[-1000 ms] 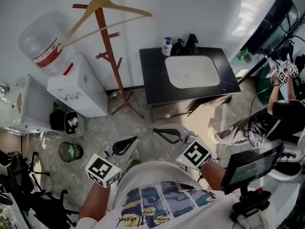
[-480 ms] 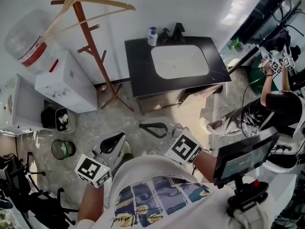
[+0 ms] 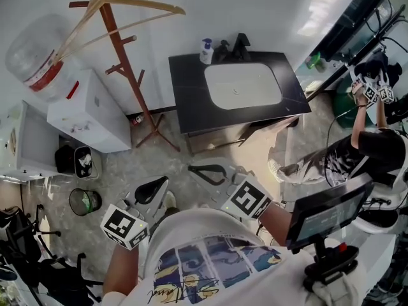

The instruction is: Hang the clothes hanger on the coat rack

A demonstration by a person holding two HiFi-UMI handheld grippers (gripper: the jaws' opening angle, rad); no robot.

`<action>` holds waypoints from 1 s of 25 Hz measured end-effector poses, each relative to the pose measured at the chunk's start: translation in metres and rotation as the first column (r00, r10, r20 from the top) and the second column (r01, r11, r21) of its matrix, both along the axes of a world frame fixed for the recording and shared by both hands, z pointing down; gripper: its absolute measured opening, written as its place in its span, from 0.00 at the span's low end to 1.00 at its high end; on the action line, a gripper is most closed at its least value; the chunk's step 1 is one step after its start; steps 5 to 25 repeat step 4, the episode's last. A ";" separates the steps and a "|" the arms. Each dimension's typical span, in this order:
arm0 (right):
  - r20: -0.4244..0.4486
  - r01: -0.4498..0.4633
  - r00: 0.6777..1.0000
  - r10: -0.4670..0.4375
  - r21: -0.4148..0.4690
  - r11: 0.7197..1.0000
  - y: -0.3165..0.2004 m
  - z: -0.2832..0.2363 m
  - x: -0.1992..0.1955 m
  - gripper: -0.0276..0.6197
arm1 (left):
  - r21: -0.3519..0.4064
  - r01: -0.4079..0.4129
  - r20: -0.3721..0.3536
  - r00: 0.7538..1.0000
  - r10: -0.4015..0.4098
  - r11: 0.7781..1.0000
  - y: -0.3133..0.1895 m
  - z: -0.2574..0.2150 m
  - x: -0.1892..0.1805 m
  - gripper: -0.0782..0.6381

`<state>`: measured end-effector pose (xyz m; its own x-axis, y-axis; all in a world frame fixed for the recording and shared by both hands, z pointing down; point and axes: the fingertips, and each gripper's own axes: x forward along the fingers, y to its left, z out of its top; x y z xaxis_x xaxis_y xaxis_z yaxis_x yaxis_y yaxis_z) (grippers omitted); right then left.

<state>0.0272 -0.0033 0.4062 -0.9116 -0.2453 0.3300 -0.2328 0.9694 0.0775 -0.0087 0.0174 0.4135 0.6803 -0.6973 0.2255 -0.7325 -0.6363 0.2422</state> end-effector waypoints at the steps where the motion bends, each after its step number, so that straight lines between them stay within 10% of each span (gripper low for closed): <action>1: -0.005 -0.006 1.000 0.006 0.000 1.000 -0.002 0.001 -0.001 0.05 | 0.000 -0.007 -0.001 1.000 0.007 1.000 -0.001 0.002 -0.001 0.11; 25: -0.018 -0.027 0.999 0.027 -0.001 1.000 -0.007 0.002 -0.004 0.05 | -0.003 -0.024 -0.005 1.000 0.024 1.000 -0.003 0.003 -0.006 0.11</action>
